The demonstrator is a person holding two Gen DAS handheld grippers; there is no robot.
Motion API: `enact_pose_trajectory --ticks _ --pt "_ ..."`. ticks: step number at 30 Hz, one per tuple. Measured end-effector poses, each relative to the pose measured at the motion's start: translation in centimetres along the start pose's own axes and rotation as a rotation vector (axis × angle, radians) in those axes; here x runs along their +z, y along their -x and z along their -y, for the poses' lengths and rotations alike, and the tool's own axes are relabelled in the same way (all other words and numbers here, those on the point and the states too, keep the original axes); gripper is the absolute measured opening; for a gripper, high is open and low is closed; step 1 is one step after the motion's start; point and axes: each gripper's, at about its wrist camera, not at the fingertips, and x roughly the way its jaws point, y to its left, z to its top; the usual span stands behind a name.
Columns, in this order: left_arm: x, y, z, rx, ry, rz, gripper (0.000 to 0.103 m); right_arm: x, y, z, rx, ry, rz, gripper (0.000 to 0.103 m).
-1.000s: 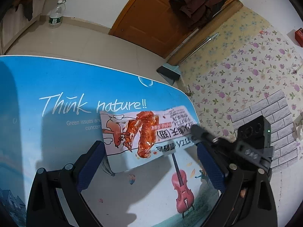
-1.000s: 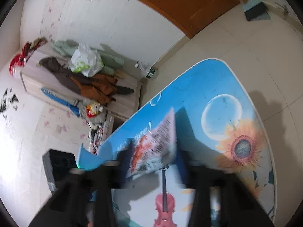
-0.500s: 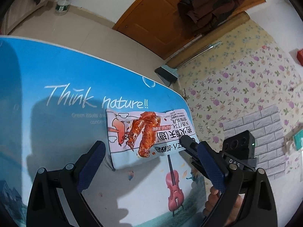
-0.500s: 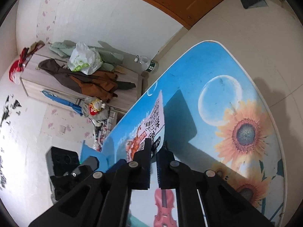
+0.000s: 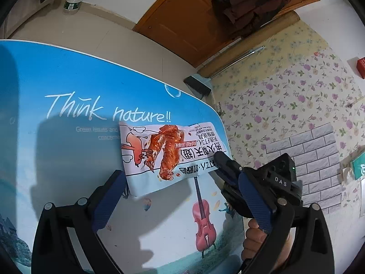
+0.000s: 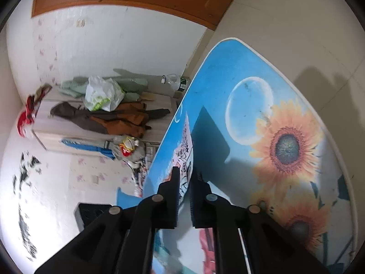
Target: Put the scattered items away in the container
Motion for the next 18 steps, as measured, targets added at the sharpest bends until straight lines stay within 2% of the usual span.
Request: enact_pose_trajectory --ticks 8,10,11,12,15,18 --pt "-0.2 -0.1 0.2 -0.001 -0.012 -0.002 0.1 0.8 -0.7 -0.5 -0.015 -0.007 0.028 0.015" --pt "-0.1 0.0 0.0 -0.014 0.015 0.0 0.1 0.6 -0.9 -1.1 -0.047 0.055 0.039 0.011" --pt "-0.1 0.0 -0.2 -0.021 0.033 0.001 0.1 0.5 -1.1 -1.2 -0.062 0.071 0.039 0.002" --pt "-0.1 0.1 -0.4 -0.034 0.051 0.0 0.1 0.4 -1.2 -0.8 -0.056 0.063 0.033 0.001" --pt "-0.4 0.1 -0.9 -0.093 0.119 -0.022 0.1 0.5 -0.8 0.0 -0.013 0.028 0.046 0.001" --pt "-0.8 0.2 -1.0 -0.099 0.155 -0.025 0.1 0.4 -0.6 0.1 -0.003 0.02 0.047 0.001"
